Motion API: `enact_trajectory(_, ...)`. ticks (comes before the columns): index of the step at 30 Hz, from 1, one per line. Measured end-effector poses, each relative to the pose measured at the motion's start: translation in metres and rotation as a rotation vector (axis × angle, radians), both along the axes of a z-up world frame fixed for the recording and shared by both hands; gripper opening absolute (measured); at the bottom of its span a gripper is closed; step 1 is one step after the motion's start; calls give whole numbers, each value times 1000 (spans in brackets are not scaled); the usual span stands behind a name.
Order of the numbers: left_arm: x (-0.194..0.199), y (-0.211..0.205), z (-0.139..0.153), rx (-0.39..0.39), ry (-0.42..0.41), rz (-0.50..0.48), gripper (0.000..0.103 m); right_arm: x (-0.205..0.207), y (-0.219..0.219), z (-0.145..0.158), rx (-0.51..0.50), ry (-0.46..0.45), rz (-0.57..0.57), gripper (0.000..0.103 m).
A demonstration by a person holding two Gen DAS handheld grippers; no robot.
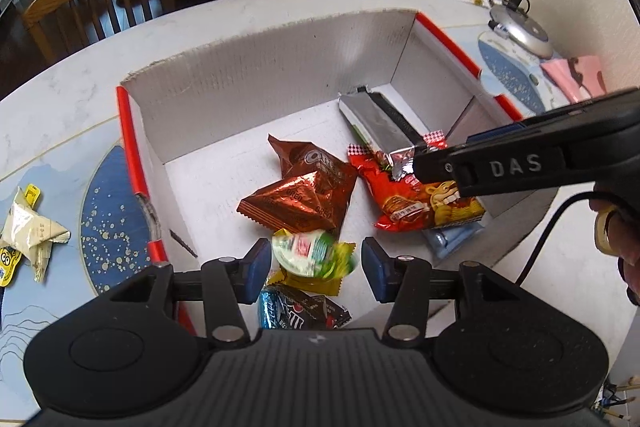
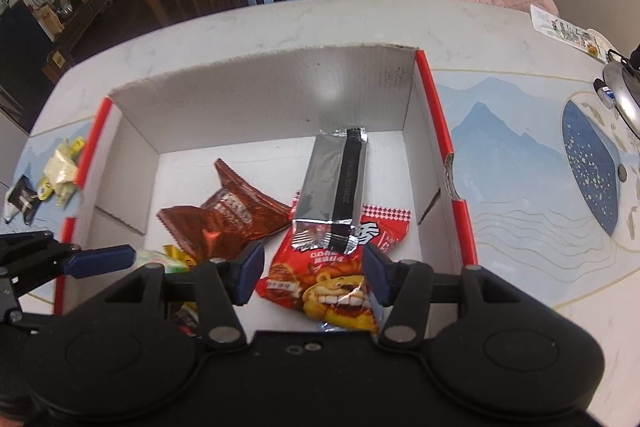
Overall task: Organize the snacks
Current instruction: 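Open the right gripper to drop the silver bar while the left gripper releases the jelly cup, then withdraw both open grippers from the box toward the remaining snacks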
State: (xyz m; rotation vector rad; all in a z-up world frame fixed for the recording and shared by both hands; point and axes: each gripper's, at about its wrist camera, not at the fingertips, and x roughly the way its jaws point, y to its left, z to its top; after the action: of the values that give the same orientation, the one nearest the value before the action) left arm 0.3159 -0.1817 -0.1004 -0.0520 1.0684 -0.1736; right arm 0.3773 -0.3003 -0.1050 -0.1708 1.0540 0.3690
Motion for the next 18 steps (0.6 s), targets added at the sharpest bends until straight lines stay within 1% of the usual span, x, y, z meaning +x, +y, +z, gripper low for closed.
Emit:
enact_trajectory(4,-9,6,12,-31,-28,5,53,-13,-2,15,32,-29,3,58)
enact_trajectory(9,-24,14,29,-59,-69,8,53,-32,-1,33,67,-63,23,60)
enact_trajectory(13,-38,25,44,-79,-105,16,54,-49,9,47,88,-95,60,61)
enact_trajectory(15,-46,31,51,-87,-124,18,54,-57,16,52,98,-110,77,67)
enact_trajectory(16,-50,35,54,-87,-134,22,55,-62,20,55,107,-120,85,74)
enact_trajectory(17,-54,40,57,-90,-143,27,56,-66,23,58,116,-130,91,77)
enact_trajectory(18,-58,45,60,-94,-151,33,56,-69,28,60,121,-137,99,78)
